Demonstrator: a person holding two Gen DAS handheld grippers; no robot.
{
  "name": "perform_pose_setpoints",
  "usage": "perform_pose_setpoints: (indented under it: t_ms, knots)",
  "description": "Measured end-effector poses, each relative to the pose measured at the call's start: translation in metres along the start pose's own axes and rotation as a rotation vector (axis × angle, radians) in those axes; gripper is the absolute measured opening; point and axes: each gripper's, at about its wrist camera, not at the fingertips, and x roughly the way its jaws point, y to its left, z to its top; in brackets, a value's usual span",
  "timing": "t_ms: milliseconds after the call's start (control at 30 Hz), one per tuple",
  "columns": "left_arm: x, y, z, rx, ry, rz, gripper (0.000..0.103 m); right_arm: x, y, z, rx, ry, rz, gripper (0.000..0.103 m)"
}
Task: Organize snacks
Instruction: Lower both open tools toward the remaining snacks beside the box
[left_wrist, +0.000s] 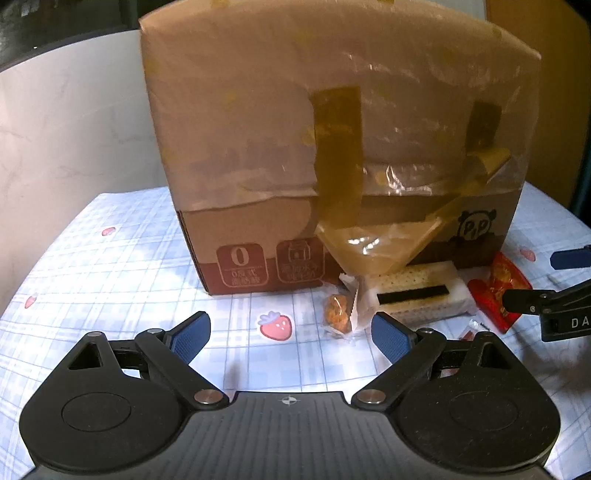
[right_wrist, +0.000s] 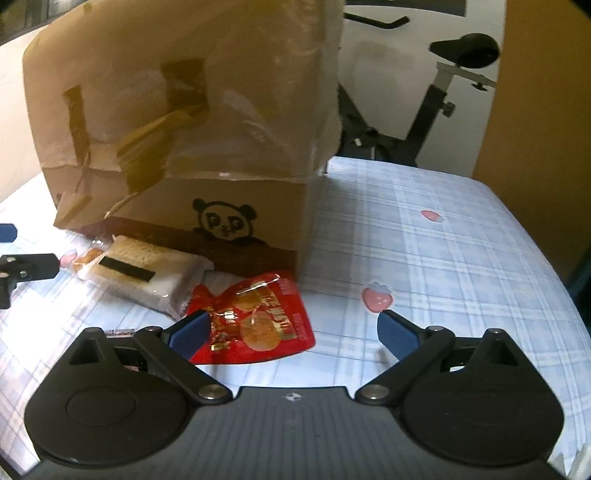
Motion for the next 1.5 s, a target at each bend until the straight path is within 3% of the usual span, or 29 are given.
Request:
perform_pose_setpoints:
  t_ms: [267, 433, 733, 900, 1233, 1500]
  knots:
    - [0.018, -0.001, -0.005, 0.000, 0.040, -0.014, 0.095, 0.021, 0.003, 0.003, -0.036, 0.075, 0.025, 0.099]
    - [0.029, 0.006, -0.008, -0.032, 0.077, -0.026, 0.095, 0.028, -0.006, 0.003, 0.026, 0.107, 0.046, 0.103]
    - [0.044, 0.017, -0.015, -0.073, 0.114, -0.063, 0.095, 0.027, -0.009, -0.004, 0.070, 0.046, 0.032, 0.103]
    - [0.047, 0.016, -0.016, -0.060, 0.117, -0.058, 0.096, 0.029, -0.005, -0.001, 0.029, 0.069, 0.027, 0.103]
    - [0.047, 0.013, -0.017, -0.062, 0.111, -0.053, 0.097, 0.022, -0.013, -0.006, 0.130, 0.015, 0.059, 0.103]
    - [0.045, 0.013, -0.018, -0.061, 0.105, -0.051, 0.097, 0.020, -0.010, -0.003, 0.091, 0.046, 0.067, 0.103]
